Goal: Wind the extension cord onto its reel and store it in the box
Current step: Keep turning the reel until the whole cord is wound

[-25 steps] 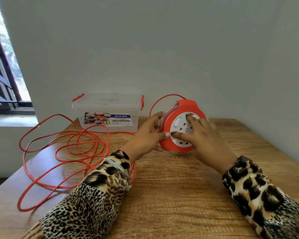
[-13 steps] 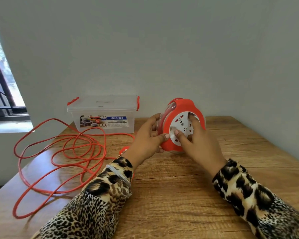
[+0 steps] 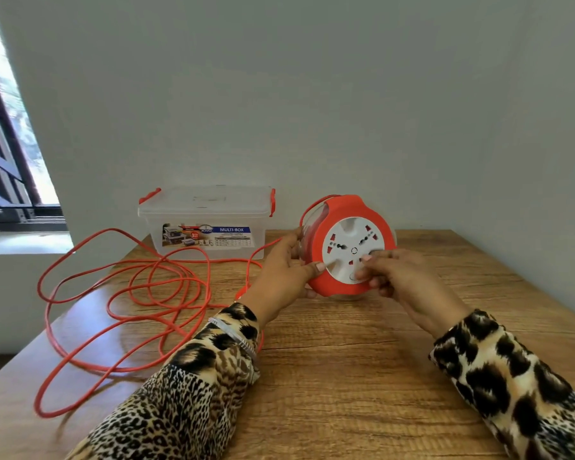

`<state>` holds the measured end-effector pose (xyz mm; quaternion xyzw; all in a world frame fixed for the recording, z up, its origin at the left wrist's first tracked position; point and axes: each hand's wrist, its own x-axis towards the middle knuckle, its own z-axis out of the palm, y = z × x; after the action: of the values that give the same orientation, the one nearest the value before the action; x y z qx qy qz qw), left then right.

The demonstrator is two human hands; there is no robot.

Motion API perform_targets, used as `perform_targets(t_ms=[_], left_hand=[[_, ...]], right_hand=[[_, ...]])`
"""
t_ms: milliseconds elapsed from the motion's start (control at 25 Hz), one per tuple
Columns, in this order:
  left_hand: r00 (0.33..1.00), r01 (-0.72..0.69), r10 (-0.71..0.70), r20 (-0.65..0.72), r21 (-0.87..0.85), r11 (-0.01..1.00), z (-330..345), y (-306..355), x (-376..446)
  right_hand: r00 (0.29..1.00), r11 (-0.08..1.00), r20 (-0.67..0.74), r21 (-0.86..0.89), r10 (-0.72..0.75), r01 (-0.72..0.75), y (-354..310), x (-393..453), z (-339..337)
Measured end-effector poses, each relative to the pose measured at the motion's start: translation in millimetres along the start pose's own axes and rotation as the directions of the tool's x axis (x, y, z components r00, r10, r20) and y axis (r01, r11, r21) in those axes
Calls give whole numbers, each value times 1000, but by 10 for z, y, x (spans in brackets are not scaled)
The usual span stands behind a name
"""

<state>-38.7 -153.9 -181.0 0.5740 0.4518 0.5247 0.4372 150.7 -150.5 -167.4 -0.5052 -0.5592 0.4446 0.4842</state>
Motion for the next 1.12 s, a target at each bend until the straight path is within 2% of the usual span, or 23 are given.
perform_targets(t_ms=[40,80,120,160,240,280,400,560,720,840,1120], left_hand=[[1000,13,-13,6,-14,1000,-15,-5,9],[1000,25,-24,11,-29,999,-26,-7,17],[999,36,-35,15,-48,998,-35,-9,23],[999,42,-40,19,-65,997,-43,-13,29],[999,42,-40,31,-69,997,-56,-17,33],[999,43,-41,34,-61,997,-63,-13,34],[998,52,-50,43,-32,998,-81,-4,46],[997,3,-6,72,43,999,-82,36,18],[995,-84,74,72,149,985,-23,61,-12],[995,-94,83,63,189,977,14,54,-7],[998,-63,61,17,164,984,17,38,2]], right_hand=[[986,971,-97,-209,-138,115,24,18,-41],[941,879,-118,-408,-318,246,39,29,-67],[881,751,-40,-541,-472,378,47,35,-78],[825,630,85,-603,-559,489,52,37,-77],[737,419,317,-660,-597,623,63,49,-69],[718,324,393,-696,-575,640,59,64,-72],[743,100,490,-801,-455,590,31,133,-108],[685,-25,531,-799,-498,601,18,152,-111],[636,-164,537,-819,-554,549,81,166,-90],[627,-165,505,-838,-592,520,85,174,-85],[608,-169,449,-871,-655,461,108,176,-48]])
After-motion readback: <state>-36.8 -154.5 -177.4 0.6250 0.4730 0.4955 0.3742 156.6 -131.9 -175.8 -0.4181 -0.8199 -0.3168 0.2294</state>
